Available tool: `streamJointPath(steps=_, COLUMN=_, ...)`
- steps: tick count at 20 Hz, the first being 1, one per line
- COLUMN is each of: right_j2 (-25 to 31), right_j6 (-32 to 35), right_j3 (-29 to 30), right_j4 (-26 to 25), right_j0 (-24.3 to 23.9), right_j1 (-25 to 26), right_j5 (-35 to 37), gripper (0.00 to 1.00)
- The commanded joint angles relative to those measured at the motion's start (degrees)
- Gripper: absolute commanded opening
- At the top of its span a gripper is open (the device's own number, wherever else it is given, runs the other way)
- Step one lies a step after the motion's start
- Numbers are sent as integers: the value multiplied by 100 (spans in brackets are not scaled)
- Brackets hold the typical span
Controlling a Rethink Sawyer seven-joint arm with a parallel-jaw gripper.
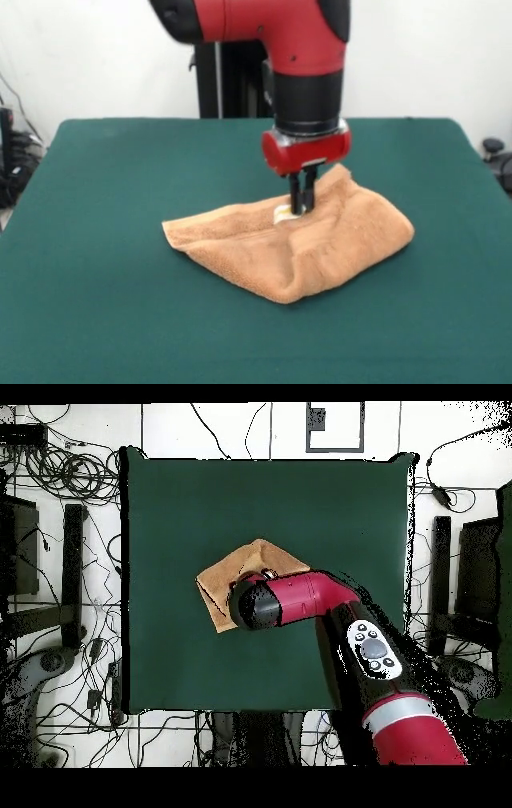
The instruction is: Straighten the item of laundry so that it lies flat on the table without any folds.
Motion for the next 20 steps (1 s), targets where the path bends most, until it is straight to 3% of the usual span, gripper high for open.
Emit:
streamJointPath(steps=1, right_j2=723, right_j6=800, right_j3=-99, right_j4=354, right_j0=555, right_j1=-301, right_j5=-683, gripper=0)
streamJointPath(steps=8, right_j2=79, right_j6=1253, right_j3=-561, right_j4=417, right_j0=1158, right_j1=-267, right_j5=-1192, gripper=0)
streamJointPath(steps=17, right_j2=-355, right_j6=1341, right_j3=-879, right_j4=640, right_j0=1587, right_j1=39, right_j5=-1624, gripper=0)
streamJointPath(steps=18, right_j2=-440, right_j6=1280, right_j3=-923, right_j4=689, right_j0=1648, right_j1=72, right_j5=-1789, gripper=100)
streamJointPath(steps=20, right_j2=-387, right_j6=1217, right_j3=-925, right_j4=812, right_j0=1603, right_j1=71, right_j5=-1234, gripper=100)
